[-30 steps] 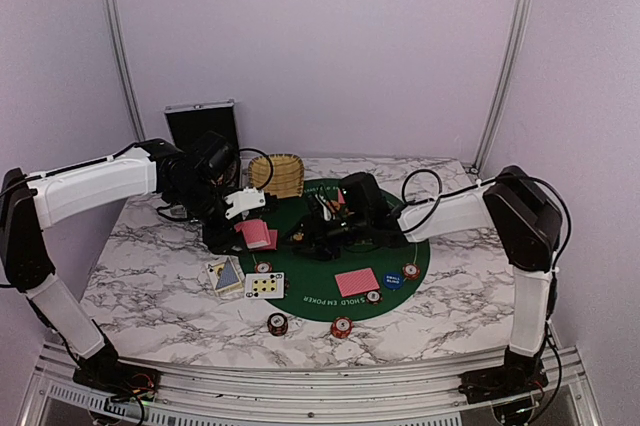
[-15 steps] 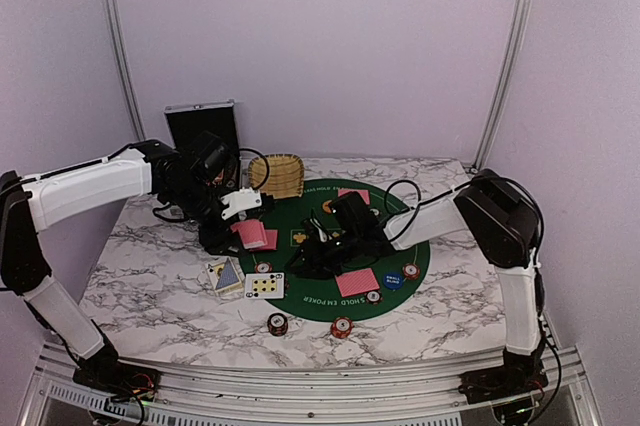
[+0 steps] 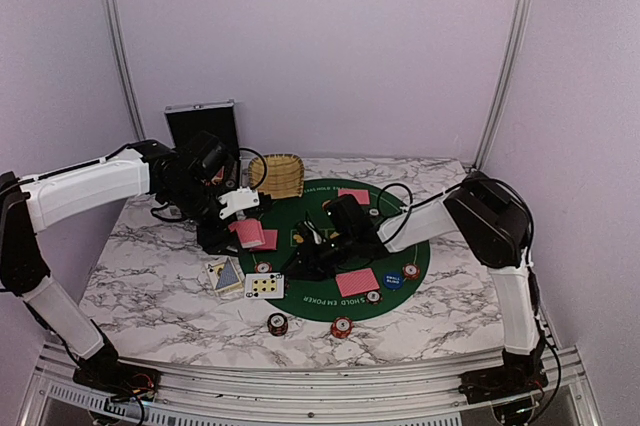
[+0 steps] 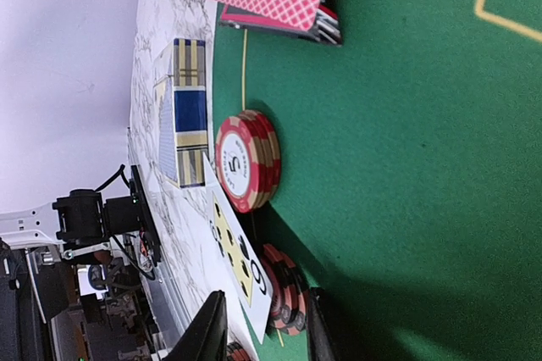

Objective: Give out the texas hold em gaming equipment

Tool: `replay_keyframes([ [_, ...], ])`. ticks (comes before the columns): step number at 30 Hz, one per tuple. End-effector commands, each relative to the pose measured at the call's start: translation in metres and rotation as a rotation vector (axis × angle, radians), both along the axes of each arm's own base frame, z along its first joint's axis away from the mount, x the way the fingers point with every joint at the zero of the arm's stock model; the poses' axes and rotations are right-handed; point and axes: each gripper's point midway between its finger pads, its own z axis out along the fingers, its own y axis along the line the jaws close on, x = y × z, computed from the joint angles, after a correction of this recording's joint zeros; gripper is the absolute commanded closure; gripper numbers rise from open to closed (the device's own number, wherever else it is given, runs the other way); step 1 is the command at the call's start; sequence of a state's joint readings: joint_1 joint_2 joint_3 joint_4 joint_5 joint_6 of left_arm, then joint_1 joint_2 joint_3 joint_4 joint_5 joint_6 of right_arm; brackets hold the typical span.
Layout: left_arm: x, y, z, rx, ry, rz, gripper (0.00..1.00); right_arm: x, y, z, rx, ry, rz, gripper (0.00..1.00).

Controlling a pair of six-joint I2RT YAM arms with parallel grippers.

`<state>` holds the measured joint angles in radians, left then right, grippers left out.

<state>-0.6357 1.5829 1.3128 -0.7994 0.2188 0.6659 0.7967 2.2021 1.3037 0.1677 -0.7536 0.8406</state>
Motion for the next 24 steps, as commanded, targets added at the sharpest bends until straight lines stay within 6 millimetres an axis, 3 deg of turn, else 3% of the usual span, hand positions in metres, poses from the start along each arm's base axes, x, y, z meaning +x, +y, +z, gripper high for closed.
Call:
replay_keyframes([
  [1, -0.005, 0.005, 0.008, -0.008, -0.007, -0.006, 0.87, 0.006, 0.015, 0.008, 0.035, -0.026, 0.014, 0.69],
  [15, -0.004, 0.007, 0.005, 0.001, -0.002, 0.000, 0.87, 0.002, 0.026, 0.014, 0.056, -0.033, 0.042, 0.85],
  [20, -0.003, 0.007, 0.005, 0.001, -0.002, 0.001, 0.87, -0.004, 0.028, 0.015, 0.062, -0.027, 0.070, 0.86],
  [24, -0.003, 0.007, 0.005, -0.001, -0.001, 0.000, 0.87, -0.010, 0.027, 0.004, 0.042, -0.009, 0.095, 0.86],
])
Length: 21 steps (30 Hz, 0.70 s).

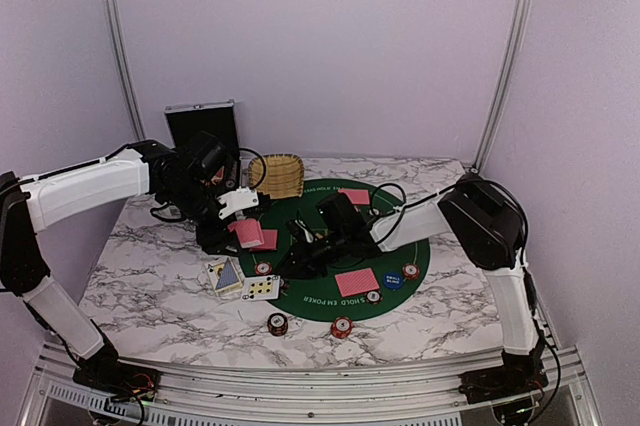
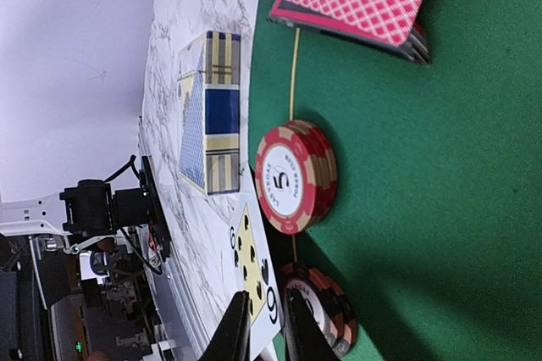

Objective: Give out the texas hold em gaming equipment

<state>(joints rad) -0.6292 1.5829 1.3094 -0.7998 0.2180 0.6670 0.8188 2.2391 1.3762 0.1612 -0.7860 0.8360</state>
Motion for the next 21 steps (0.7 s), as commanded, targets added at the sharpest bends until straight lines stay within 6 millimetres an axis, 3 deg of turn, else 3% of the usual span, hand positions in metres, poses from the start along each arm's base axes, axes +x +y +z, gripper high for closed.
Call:
replay_keyframes([
  [1, -0.004, 0.004, 0.007, -0.004, -0.004, -0.005, 0.87, -0.008, 0.009, -0.005, 0.006, 0.002, 0.051, 0.86],
  [9, -0.004, 0.005, 0.006, -0.003, -0.004, -0.008, 0.88, -0.018, 0.019, -0.001, 0.031, 0.011, 0.094, 0.87],
  [13, -0.004, 0.006, 0.007, -0.001, -0.008, -0.007, 0.88, -0.019, 0.019, 0.000, 0.043, 0.030, 0.093, 0.96],
  [21, -0.003, 0.007, 0.008, -0.001, -0.013, -0.003, 0.88, -0.014, 0.001, 0.030, 0.087, 0.011, 0.050, 1.00],
])
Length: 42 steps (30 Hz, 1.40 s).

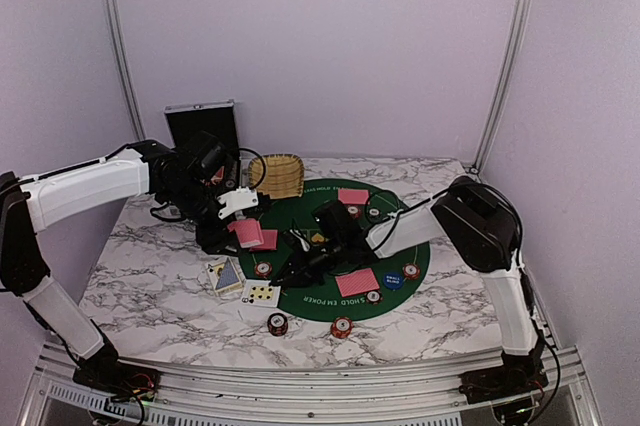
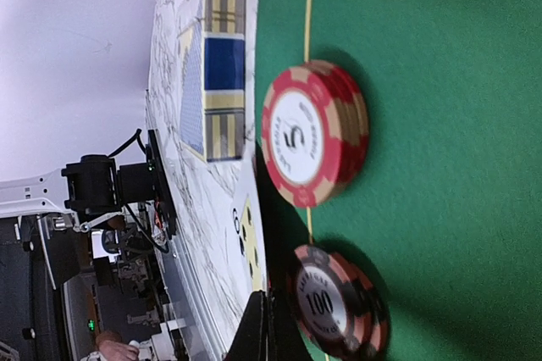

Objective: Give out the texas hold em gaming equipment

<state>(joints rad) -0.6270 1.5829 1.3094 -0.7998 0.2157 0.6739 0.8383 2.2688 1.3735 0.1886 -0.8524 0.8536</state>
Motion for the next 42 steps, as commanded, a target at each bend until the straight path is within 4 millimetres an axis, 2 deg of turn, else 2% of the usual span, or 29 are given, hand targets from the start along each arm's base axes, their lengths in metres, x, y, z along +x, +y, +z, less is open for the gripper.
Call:
replay_keyframes([
  [1, -0.004, 0.006, 0.008, -0.004, -0.009, 0.002, 0.88, 0.006, -0.009, 0.042, 0.073, -0.040, -0.023, 1.00],
  [5, -0.004, 0.008, 0.009, -0.002, -0.013, 0.005, 0.88, 0.000, -0.019, 0.057, 0.093, -0.043, -0.022, 1.00],
  [9, -0.004, 0.011, 0.011, -0.003, -0.021, 0.012, 0.88, -0.014, -0.012, 0.068, 0.119, -0.031, 0.011, 1.00],
  [12, -0.003, 0.013, 0.015, -0.010, -0.030, 0.018, 0.88, -0.026, 0.005, 0.070, 0.135, -0.021, 0.053, 1.00],
  [18, -0.004, 0.015, 0.019, -0.013, -0.035, 0.022, 0.89, -0.051, 0.054, 0.059, 0.170, 0.024, 0.172, 1.00],
  [20, -0.005, 0.015, 0.019, -0.011, -0.033, 0.023, 0.89, -0.054, 0.065, 0.055, 0.168, 0.034, 0.200, 0.90],
  [22, -0.005, 0.016, 0.020, -0.010, -0.034, 0.023, 0.89, -0.051, 0.070, 0.054, 0.159, 0.029, 0.206, 0.71],
  [24, -0.004, 0.016, 0.021, -0.010, -0.037, 0.022, 0.89, -0.049, 0.069, 0.050, 0.141, 0.007, 0.200, 0.58],
  [27, -0.005, 0.016, 0.022, -0.012, -0.036, 0.022, 0.89, -0.039, 0.060, 0.053, 0.122, -0.027, 0.158, 0.46],
  [29, -0.005, 0.015, 0.021, -0.013, -0.032, 0.021, 0.89, -0.030, 0.049, 0.057, 0.119, -0.047, 0.121, 0.43],
  [37, -0.006, 0.012, 0.022, -0.027, -0.020, 0.020, 0.89, -0.003, 0.004, 0.097, 0.177, -0.114, -0.012, 0.34],
  [42, -0.006, 0.008, 0.020, -0.034, -0.003, 0.014, 0.88, 0.002, 0.001, 0.121, 0.256, -0.108, -0.050, 0.25],
])
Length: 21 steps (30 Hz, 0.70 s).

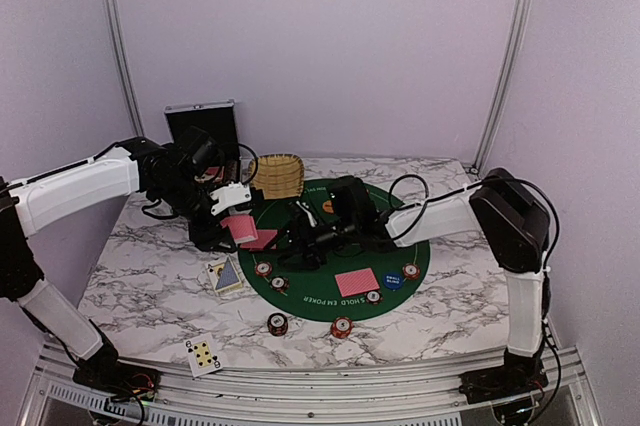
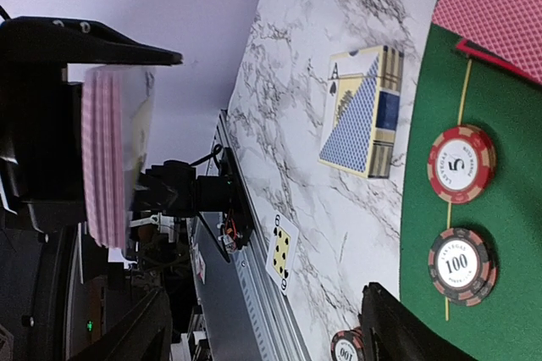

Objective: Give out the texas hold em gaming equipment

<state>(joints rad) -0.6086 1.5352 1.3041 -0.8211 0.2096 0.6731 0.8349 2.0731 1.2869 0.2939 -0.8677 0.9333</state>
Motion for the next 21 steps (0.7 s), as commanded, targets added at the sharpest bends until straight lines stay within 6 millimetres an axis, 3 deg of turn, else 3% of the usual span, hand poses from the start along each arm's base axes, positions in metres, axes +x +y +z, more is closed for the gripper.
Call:
replay_keyframes([
  [1, -0.005, -0.003, 0.006, -0.026, 0.019, -0.009, 0.88, 0.006, 0.007, 0.039, 0.122, -0.034, -0.032, 0.24],
  [9, -0.009, -0.007, 0.001, -0.022, 0.039, -0.024, 0.88, 0.008, 0.011, 0.058, 0.203, -0.005, -0.038, 0.23],
  [21, -0.013, -0.014, -0.004, -0.023, 0.060, -0.040, 0.88, 0.010, 0.032, 0.054, 0.199, 0.019, -0.012, 0.22],
])
